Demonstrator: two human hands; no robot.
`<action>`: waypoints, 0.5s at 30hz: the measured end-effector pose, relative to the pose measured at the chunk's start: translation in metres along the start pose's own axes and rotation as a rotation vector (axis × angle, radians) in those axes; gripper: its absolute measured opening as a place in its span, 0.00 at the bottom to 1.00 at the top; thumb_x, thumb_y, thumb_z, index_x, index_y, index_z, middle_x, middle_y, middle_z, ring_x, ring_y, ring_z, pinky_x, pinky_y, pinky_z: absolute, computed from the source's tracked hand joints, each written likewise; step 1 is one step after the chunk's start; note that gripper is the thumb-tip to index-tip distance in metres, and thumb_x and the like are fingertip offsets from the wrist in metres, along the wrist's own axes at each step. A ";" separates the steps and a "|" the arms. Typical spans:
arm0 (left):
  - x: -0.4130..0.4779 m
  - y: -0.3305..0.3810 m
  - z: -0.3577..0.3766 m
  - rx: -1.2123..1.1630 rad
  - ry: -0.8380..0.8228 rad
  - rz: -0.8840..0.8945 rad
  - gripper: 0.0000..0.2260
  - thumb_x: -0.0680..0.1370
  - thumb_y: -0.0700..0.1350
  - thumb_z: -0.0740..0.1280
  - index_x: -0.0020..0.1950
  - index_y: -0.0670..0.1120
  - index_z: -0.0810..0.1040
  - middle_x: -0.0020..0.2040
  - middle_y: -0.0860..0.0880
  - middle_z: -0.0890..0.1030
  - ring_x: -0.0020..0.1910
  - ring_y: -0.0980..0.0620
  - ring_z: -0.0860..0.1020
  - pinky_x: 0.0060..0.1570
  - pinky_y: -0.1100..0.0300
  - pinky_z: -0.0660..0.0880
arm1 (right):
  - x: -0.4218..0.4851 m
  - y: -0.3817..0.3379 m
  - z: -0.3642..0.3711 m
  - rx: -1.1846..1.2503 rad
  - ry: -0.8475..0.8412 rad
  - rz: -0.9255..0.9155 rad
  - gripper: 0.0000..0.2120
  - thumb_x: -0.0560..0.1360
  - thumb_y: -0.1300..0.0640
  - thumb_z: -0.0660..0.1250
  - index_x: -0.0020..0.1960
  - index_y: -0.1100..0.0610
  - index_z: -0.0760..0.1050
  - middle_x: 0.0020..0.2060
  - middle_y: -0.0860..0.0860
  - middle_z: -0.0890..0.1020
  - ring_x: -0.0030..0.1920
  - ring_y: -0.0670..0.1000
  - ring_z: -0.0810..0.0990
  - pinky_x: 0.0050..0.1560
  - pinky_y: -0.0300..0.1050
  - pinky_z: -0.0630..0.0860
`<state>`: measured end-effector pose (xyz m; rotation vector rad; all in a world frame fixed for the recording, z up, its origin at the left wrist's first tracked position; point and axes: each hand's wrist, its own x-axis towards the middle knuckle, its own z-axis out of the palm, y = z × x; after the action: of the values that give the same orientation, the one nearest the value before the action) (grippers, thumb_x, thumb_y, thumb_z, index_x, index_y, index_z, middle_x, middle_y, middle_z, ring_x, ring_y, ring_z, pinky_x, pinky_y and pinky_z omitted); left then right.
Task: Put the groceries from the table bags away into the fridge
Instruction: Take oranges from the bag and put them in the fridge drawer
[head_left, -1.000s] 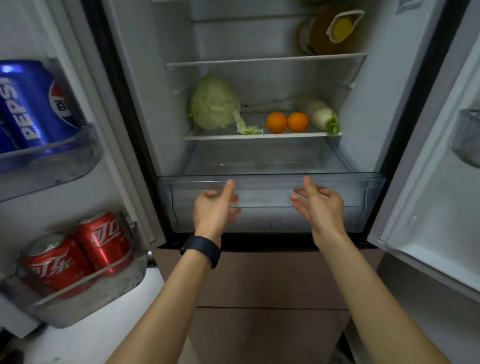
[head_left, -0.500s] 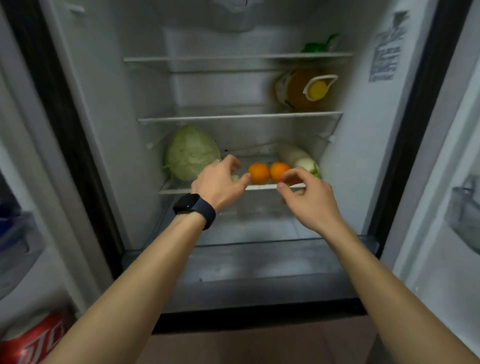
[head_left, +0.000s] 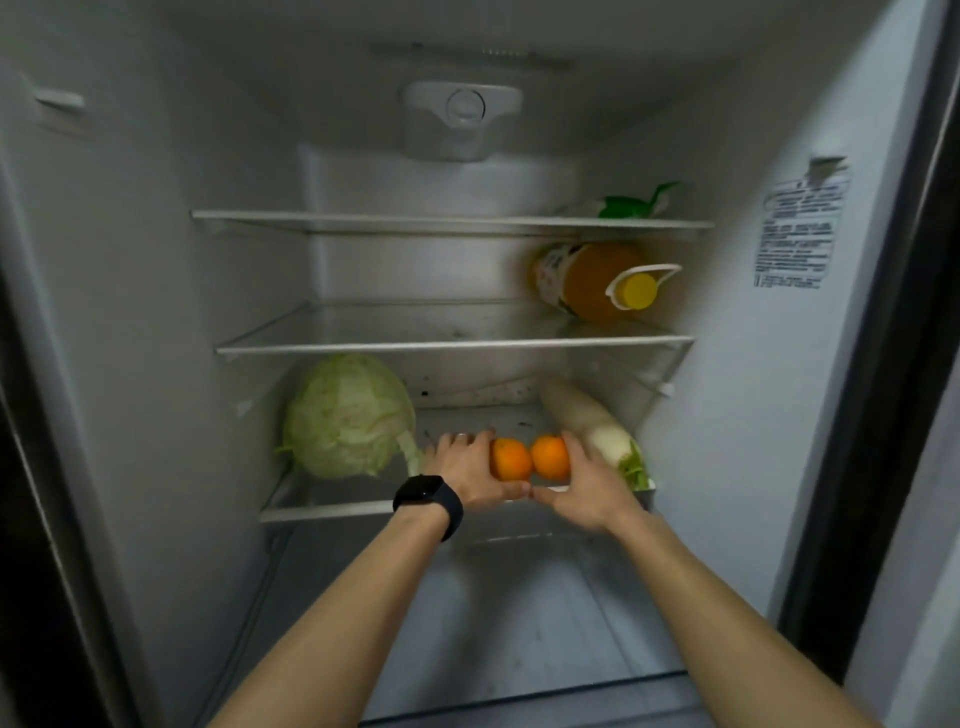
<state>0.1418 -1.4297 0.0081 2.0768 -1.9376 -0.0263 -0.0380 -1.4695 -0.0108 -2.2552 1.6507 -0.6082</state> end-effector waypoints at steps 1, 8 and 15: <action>0.001 -0.001 0.005 0.009 0.011 0.001 0.39 0.71 0.72 0.66 0.76 0.53 0.62 0.70 0.44 0.73 0.69 0.41 0.68 0.67 0.44 0.66 | 0.001 0.002 0.005 0.012 0.017 -0.001 0.48 0.71 0.35 0.71 0.80 0.50 0.49 0.76 0.58 0.64 0.71 0.62 0.70 0.67 0.54 0.71; -0.008 0.002 0.010 -0.040 0.172 0.053 0.34 0.72 0.69 0.68 0.70 0.51 0.66 0.63 0.45 0.78 0.63 0.43 0.72 0.62 0.49 0.69 | -0.002 0.007 0.011 0.121 0.196 -0.006 0.33 0.75 0.42 0.70 0.71 0.53 0.58 0.63 0.62 0.77 0.59 0.64 0.79 0.54 0.55 0.77; -0.032 -0.006 -0.018 -0.278 0.260 0.040 0.29 0.67 0.66 0.72 0.60 0.53 0.67 0.52 0.47 0.78 0.51 0.46 0.76 0.47 0.54 0.75 | -0.025 -0.008 -0.008 0.315 0.274 -0.027 0.29 0.71 0.46 0.74 0.62 0.48 0.59 0.60 0.58 0.76 0.53 0.62 0.79 0.53 0.52 0.75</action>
<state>0.1482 -1.3940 0.0176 1.7662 -1.7118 -0.0153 -0.0422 -1.4434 -0.0041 -2.0377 1.5117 -1.1412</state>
